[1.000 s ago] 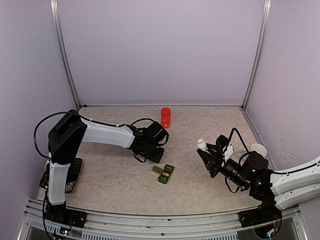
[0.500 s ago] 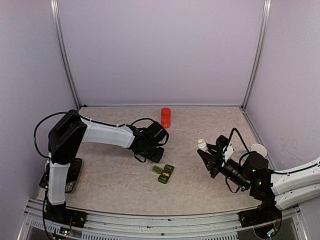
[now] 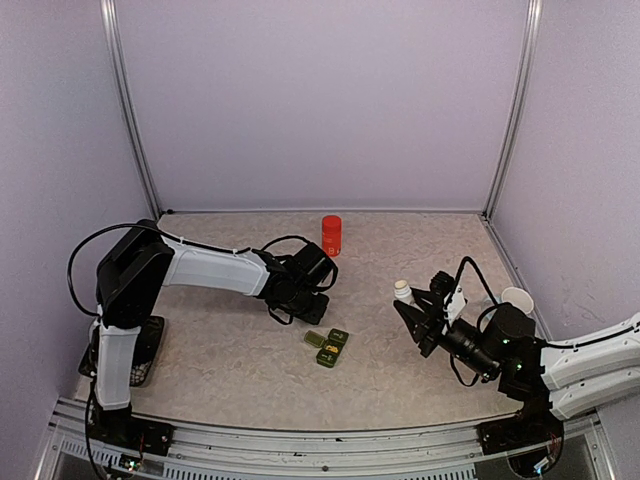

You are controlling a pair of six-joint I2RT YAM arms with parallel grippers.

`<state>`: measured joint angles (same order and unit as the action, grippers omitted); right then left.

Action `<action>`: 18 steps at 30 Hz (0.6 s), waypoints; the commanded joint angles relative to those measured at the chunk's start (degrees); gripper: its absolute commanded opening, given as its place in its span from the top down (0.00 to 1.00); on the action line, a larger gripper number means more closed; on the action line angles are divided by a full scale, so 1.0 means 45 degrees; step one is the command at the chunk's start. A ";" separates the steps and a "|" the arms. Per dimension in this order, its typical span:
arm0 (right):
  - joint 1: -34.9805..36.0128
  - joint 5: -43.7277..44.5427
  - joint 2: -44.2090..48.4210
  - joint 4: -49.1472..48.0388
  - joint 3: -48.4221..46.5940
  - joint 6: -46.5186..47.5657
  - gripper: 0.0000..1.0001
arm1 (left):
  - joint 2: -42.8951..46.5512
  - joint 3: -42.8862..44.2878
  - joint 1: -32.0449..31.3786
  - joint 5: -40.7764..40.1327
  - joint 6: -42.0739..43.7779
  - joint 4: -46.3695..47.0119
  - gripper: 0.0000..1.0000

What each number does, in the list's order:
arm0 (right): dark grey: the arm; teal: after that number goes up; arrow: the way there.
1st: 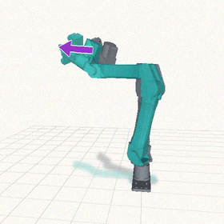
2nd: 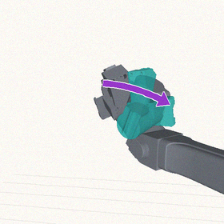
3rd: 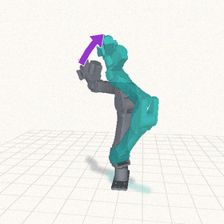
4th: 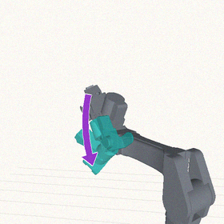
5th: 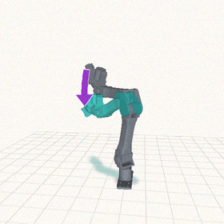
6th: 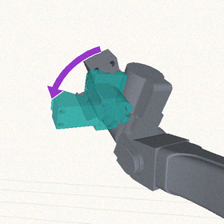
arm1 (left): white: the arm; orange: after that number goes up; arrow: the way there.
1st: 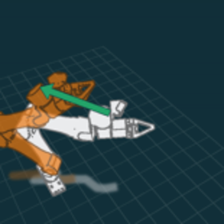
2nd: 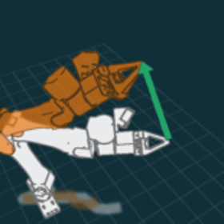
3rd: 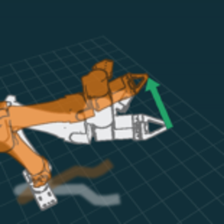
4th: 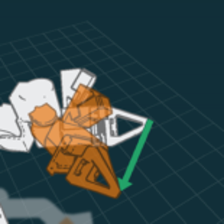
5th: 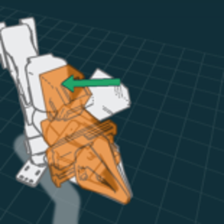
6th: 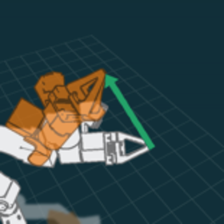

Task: Sort the pills into containers

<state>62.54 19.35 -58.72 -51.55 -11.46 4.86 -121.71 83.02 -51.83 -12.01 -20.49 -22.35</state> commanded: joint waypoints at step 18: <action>-0.0048 -0.0089 0.0266 0.0256 -0.0151 -0.0203 0.67 | 0.1629 0.0178 -0.0280 0.0691 -0.0077 0.0161 0.83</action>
<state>62.54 19.33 -59.09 -50.70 -11.46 4.58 -120.36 82.98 -52.12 -11.25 -20.64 -22.35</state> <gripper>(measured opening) 0.330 0.246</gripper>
